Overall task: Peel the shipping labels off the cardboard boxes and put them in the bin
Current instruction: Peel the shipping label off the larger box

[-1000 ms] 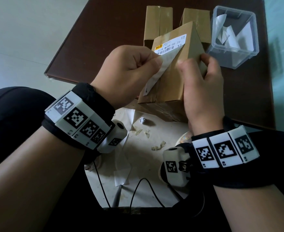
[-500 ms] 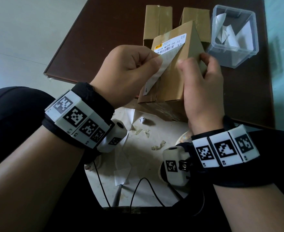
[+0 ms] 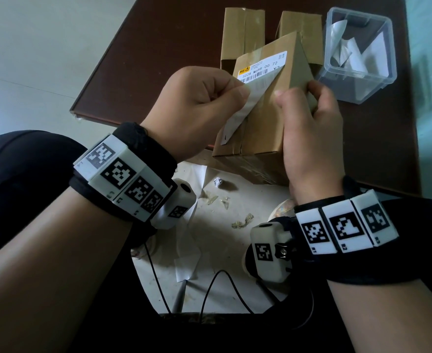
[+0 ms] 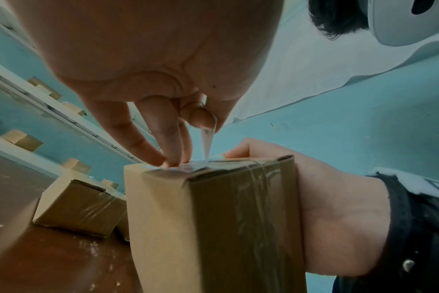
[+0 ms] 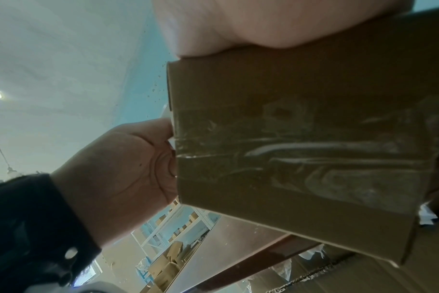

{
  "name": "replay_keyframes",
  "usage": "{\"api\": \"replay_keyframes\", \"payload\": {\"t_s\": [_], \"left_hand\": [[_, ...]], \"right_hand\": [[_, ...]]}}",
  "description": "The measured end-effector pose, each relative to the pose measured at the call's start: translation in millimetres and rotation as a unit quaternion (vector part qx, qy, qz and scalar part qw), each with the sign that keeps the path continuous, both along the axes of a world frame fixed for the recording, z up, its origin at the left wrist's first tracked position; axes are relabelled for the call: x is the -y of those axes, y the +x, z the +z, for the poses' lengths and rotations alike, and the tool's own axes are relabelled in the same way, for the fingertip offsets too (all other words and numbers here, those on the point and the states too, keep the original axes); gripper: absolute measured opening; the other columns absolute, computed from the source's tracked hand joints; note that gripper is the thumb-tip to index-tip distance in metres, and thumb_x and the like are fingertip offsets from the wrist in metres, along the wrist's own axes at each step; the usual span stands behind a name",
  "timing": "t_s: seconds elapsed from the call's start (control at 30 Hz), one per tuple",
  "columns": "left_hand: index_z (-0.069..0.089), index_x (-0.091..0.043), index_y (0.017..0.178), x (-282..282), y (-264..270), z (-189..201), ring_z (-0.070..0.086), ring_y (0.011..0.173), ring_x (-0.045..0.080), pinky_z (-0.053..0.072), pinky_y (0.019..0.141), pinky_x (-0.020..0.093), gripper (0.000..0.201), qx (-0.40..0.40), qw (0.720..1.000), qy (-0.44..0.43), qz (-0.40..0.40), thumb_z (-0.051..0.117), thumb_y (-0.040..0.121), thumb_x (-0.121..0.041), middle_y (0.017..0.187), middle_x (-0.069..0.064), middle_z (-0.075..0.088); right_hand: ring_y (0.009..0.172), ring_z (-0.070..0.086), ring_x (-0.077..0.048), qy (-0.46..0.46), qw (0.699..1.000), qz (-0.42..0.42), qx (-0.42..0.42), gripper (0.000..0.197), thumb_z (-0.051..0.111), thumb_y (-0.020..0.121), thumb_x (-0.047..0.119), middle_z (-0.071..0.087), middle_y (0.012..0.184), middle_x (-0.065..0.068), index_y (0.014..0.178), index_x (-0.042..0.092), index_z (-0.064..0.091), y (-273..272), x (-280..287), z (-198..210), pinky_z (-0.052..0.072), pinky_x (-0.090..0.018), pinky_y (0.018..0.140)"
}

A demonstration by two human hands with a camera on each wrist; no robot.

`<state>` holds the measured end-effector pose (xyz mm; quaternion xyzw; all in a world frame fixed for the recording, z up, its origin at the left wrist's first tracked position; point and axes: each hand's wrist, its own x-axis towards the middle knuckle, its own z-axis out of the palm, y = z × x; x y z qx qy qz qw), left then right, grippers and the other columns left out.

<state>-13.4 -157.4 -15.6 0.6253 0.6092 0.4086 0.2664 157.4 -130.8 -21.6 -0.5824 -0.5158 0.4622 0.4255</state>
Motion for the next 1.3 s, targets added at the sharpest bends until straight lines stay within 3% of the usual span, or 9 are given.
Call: {"api": "replay_keyframes", "payload": {"t_s": [0.27,0.43,0.6,0.77,0.9,1.03,1.17,1.23,1.3], "left_hand": [[0.069,0.008,0.086,0.2,-1.5,-0.6,0.053,0.069,0.037,0.040,0.057,0.034,0.036,0.002,1.000,-0.002,-0.007,0.057,0.101,-0.023,0.078,0.027,0.063],[0.072,0.002,0.087,-0.4,-2.3,-0.5,0.056,0.072,0.036,0.043,0.059,0.033,0.033,0.001,1.000,-0.007,-0.007,0.057,0.101,-0.023,0.080,0.025,0.065],[0.072,0.001,0.086,0.6,-2.6,0.1,0.056,0.069,0.032,0.042,0.059,0.030,0.033,-0.002,1.000,-0.009,0.001,0.057,0.101,-0.024,0.078,0.022,0.066],[0.077,-0.014,0.090,3.3,0.4,-2.8,0.061,0.064,0.006,0.046,0.057,0.025,0.032,0.003,1.000,0.012,0.014,0.059,0.102,-0.038,0.074,-0.014,0.068],[0.076,-0.012,0.092,5.6,3.9,-4.7,0.060,0.057,0.010,0.044,0.051,0.028,0.040,-0.032,0.999,0.036,0.012,0.060,0.100,-0.047,0.072,-0.010,0.069],[0.075,-0.005,0.091,5.0,1.8,-7.7,0.063,0.063,0.012,0.048,0.055,0.030,0.047,-0.037,0.998,0.047,0.011,0.062,0.097,-0.050,0.084,-0.025,0.070],[0.075,-0.009,0.088,4.7,1.2,-9.1,0.065,0.070,0.001,0.045,0.059,0.020,0.043,-0.027,0.998,0.055,-0.003,0.065,0.094,-0.050,0.106,-0.015,0.074],[0.075,-0.011,0.090,4.1,-0.2,-9.0,0.068,0.077,0.003,0.050,0.061,0.025,0.042,-0.027,0.998,0.055,-0.012,0.065,0.093,-0.052,0.110,-0.009,0.075],[0.077,-0.013,0.099,4.4,1.0,-8.1,0.070,0.079,0.010,0.053,0.062,0.033,0.044,-0.032,0.998,0.060,-0.018,0.062,0.094,-0.054,0.101,-0.002,0.076]], "right_hand": [[0.108,0.065,-0.002,0.003,1.000,-0.001,-0.008,0.061,0.065,0.094,0.043,0.063,0.133,0.009,0.151,0.025,0.049,0.6,-0.1,-1.5,0.056,-0.020,0.079],[0.107,0.066,-0.002,0.004,1.000,-0.001,-0.020,0.060,0.065,0.094,0.042,0.064,0.131,0.008,0.150,0.025,0.049,1.1,-0.1,-0.7,0.054,-0.014,0.073],[0.106,0.066,-0.002,0.008,1.000,0.002,-0.025,0.060,0.065,0.094,0.042,0.065,0.128,0.010,0.149,0.024,0.051,1.3,-1.2,-2.4,0.055,-0.016,0.076],[0.107,0.069,-0.005,0.009,0.999,0.014,-0.030,0.060,0.065,0.085,0.050,0.069,0.127,0.007,0.140,0.027,0.062,0.8,-3.9,-3.2,0.060,-0.025,0.081],[0.100,0.072,-0.005,0.016,0.999,0.014,-0.047,0.042,0.065,0.088,0.042,0.076,0.113,0.008,0.127,0.025,0.071,2.8,-4.8,-2.6,0.058,-0.024,0.077],[0.098,0.073,-0.008,0.023,0.998,0.013,-0.051,0.039,0.065,0.088,0.040,0.078,0.107,0.007,0.122,0.023,0.073,2.7,-5.1,-3.0,0.058,-0.028,0.079],[0.096,0.072,-0.006,0.021,0.998,0.019,-0.051,0.041,0.065,0.087,0.042,0.077,0.107,0.007,0.123,0.023,0.072,3.1,-5.0,-2.2,0.055,-0.025,0.075],[0.095,0.072,-0.006,0.019,0.998,0.020,-0.052,0.042,0.064,0.087,0.042,0.077,0.108,0.007,0.124,0.023,0.072,3.0,-4.6,-1.8,0.055,-0.025,0.075],[0.095,0.072,-0.006,0.015,0.998,0.019,-0.054,0.041,0.064,0.088,0.041,0.077,0.107,0.006,0.123,0.021,0.072,3.1,-4.3,-0.8,0.055,-0.023,0.073]]}}
